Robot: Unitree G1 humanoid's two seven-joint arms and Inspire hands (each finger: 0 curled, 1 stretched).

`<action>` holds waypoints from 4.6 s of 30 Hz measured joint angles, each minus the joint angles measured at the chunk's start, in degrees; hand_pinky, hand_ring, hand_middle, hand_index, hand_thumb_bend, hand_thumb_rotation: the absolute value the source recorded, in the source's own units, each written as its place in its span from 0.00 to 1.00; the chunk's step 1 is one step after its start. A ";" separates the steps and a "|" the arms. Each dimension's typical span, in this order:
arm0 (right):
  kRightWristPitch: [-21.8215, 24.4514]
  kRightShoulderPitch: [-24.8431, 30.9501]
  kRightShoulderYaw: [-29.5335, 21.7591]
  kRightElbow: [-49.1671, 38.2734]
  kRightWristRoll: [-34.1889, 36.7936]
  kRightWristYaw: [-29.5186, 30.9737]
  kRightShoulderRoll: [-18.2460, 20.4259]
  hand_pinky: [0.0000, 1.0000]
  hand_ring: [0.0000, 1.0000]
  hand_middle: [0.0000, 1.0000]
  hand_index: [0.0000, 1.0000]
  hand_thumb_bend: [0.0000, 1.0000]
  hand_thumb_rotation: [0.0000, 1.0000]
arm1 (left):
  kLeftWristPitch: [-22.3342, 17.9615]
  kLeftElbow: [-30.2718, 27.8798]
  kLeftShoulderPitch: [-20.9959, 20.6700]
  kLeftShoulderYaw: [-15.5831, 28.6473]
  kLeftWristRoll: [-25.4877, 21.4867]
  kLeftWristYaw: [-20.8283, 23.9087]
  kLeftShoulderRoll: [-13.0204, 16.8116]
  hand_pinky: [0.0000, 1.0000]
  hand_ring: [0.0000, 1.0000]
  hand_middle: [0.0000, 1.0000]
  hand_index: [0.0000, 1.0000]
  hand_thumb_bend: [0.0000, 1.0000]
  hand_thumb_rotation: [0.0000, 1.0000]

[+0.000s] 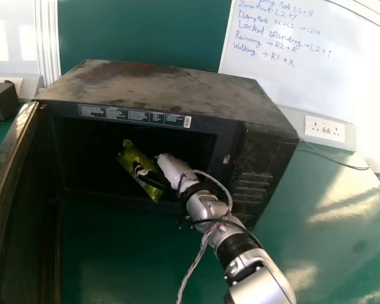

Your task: Put biscuit inside oven

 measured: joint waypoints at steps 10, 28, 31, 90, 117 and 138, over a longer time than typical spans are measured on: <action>2.49 -1.23 0.34 0.89 -0.33 0.43 1.33 0.17 0.39 0.47 0.52 0.49 0.00 | -1.67 1.12 0.30 -0.71 -0.62 -1.54 0.08 0.92 0.88 0.92 0.92 0.79 0.88; 4.54 -1.54 -0.78 1.17 0.20 1.06 1.63 0.16 0.41 0.49 0.50 0.50 0.00 | -3.07 2.57 0.60 -1.34 -2.90 -4.00 0.08 0.95 0.88 0.91 0.91 0.77 0.81; 5.04 -1.57 -0.98 1.20 0.20 1.07 1.57 0.16 0.40 0.49 0.50 0.50 0.00 | -3.07 2.55 0.78 -1.80 -2.99 -4.13 0.05 0.92 0.86 0.89 0.91 0.76 0.80; 6.36 -1.89 -2.31 1.38 -0.25 1.40 0.96 0.72 0.88 0.91 0.89 0.86 0.32 | 1.69 -0.82 6.17 -3.38 -2.06 -5.04 -0.53 0.60 0.72 0.80 0.89 0.79 0.83; -10.91 4.56 -4.30 -2.76 3.48 -0.11 -4.08 0.74 0.87 0.91 0.89 0.90 0.43 | 3.26 -1.28 7.07 -4.25 -2.28 -5.82 -0.51 0.93 0.84 0.91 0.93 0.77 0.83; -23.66 22.82 -6.18 -25.33 6.22 1.42 -13.06 0.75 0.88 0.91 0.89 0.91 0.43 | 4.28 -1.01 6.46 -3.18 -2.34 -6.01 0.11 0.96 0.87 0.93 0.94 0.81 0.81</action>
